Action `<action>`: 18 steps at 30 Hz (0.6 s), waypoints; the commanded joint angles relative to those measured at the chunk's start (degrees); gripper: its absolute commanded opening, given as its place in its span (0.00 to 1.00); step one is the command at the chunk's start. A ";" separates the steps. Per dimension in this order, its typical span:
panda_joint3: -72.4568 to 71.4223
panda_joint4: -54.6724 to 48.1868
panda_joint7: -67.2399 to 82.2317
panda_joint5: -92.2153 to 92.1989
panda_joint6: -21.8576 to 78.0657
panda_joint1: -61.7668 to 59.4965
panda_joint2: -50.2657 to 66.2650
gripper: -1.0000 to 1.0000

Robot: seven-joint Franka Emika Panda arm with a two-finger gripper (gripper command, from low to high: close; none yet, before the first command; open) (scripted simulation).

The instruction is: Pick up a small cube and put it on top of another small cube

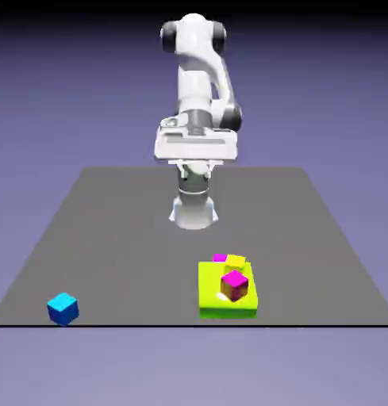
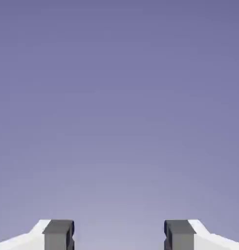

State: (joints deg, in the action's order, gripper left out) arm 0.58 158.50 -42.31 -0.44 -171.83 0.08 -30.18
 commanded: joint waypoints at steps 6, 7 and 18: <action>2.91 -12.46 0.71 -2.20 10.84 -3.01 12.32 0.50; 3.40 -14.54 0.83 -2.56 12.64 -3.51 14.37 0.50; 8.73 -37.38 2.13 -6.59 32.51 -9.03 36.94 0.50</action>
State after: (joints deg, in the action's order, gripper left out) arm 9.32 121.12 -40.18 -7.03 -139.32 -9.10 6.75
